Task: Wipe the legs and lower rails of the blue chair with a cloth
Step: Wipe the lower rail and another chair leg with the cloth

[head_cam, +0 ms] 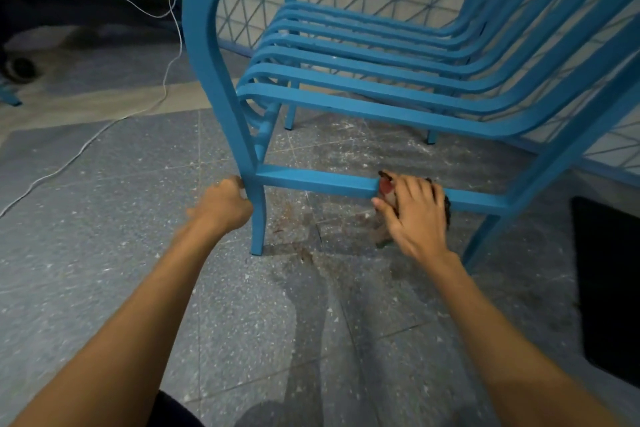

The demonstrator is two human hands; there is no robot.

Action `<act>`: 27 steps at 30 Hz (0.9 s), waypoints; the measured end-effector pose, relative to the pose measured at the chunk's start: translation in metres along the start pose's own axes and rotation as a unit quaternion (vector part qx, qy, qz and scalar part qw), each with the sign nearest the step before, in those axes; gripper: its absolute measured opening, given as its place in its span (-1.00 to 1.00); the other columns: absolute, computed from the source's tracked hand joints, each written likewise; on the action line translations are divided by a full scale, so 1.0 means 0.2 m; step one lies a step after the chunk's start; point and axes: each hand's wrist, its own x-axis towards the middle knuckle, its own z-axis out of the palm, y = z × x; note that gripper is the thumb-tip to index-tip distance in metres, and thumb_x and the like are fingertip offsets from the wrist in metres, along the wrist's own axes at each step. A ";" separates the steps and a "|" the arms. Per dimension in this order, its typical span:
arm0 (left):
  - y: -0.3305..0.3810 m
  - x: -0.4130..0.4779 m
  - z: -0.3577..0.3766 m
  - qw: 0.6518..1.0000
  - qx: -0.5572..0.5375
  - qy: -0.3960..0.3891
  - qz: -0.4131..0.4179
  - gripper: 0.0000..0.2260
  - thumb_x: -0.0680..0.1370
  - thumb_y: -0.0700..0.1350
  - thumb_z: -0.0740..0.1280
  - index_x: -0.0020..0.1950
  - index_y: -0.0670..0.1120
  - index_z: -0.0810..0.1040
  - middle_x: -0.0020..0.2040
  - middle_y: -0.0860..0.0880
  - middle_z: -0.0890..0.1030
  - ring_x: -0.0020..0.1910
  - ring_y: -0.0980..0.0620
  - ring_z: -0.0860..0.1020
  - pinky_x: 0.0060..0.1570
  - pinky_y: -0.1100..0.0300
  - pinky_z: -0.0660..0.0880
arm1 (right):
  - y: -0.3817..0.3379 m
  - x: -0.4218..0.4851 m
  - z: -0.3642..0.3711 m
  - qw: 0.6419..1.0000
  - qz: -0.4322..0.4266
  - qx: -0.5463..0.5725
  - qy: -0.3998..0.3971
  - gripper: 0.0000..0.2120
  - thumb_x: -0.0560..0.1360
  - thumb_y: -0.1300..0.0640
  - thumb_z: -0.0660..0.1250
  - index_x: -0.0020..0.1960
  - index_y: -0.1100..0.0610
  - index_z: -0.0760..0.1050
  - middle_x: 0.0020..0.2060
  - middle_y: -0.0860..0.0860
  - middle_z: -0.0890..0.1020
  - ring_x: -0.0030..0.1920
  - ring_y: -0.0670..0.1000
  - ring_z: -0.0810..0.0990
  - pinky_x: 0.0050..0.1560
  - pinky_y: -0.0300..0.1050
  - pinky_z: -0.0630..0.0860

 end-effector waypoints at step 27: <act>0.21 -0.09 -0.05 0.972 0.091 -0.215 0.015 -0.80 0.58 -0.16 0.16 0.13 -0.18 0.49 -0.04 -0.06 0.67 -0.09 0.00 0.63 -0.32 0.18 0.47 | -0.16 0.13 -0.06 0.996 -0.018 0.000 -0.093 -0.47 0.55 -0.17 -0.10 0.14 0.19 0.44 0.10 0.12 0.54 0.10 0.10 0.45 0.19 0.06 0.30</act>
